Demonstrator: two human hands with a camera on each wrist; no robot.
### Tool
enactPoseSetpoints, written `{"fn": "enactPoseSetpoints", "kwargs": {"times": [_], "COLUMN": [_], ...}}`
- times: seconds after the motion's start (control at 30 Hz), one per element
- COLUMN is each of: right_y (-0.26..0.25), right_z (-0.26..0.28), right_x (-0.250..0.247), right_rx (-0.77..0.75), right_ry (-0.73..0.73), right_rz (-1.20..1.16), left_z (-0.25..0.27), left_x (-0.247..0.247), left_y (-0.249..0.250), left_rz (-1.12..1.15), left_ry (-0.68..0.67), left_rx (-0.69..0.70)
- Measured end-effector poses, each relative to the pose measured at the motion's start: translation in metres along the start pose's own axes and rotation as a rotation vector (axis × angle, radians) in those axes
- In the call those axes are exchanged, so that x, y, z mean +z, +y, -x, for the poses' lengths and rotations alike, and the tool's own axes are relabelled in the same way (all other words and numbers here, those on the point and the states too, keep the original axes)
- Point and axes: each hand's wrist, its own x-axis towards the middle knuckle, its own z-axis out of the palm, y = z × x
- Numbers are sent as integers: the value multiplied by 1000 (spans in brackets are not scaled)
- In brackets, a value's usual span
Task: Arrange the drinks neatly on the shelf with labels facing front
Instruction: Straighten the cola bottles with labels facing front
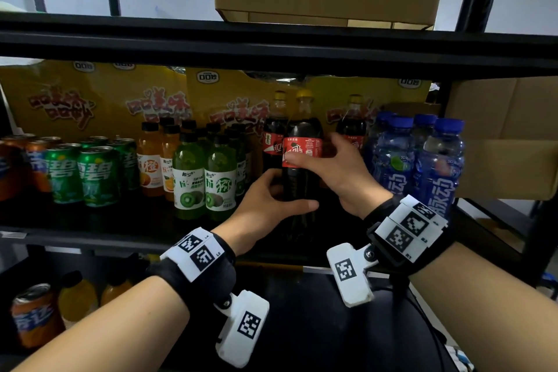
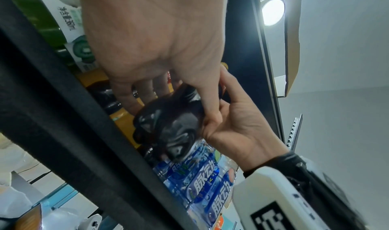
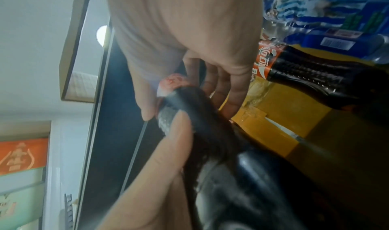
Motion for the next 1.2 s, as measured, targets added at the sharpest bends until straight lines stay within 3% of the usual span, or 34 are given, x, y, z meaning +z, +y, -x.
{"fn": "enactPoseSetpoints", "kwargs": {"times": [0.07,0.23,0.33,0.47,0.57,0.77,0.83,0.97,1.2], "right_y": [-2,-7,-8,-15,-19,-12,-8,-1,8], "right_z": [-1,-1,1,0,-4,-6,-4,4,17], "right_x": [-1,0,0,-4,-9,-13,-15,-24,-25], "right_rx": [0,-1,26,55,38,25,98,394,542], "right_ry": [-8,23,-13,-57,-19,88,26,-126,-160], "right_rz": [-45,-64,-126,-23,-13,-75,-92,-214,-326], "left_z": [0,0,2,3,5,3,3,8,-1], "left_x": [0,-1,0,3,6,3,4,13,25], "left_y": [1,10,10,6,7,22,27,35,47], "left_rz": [8,97,97,93,85,196,203,288,494], "left_ry": [4,-144,-137,-68,-69,-180,-231,-251,-105], "left_rx": [-24,-185,-149,-91,-117,-294,-317,-358,-526]}}
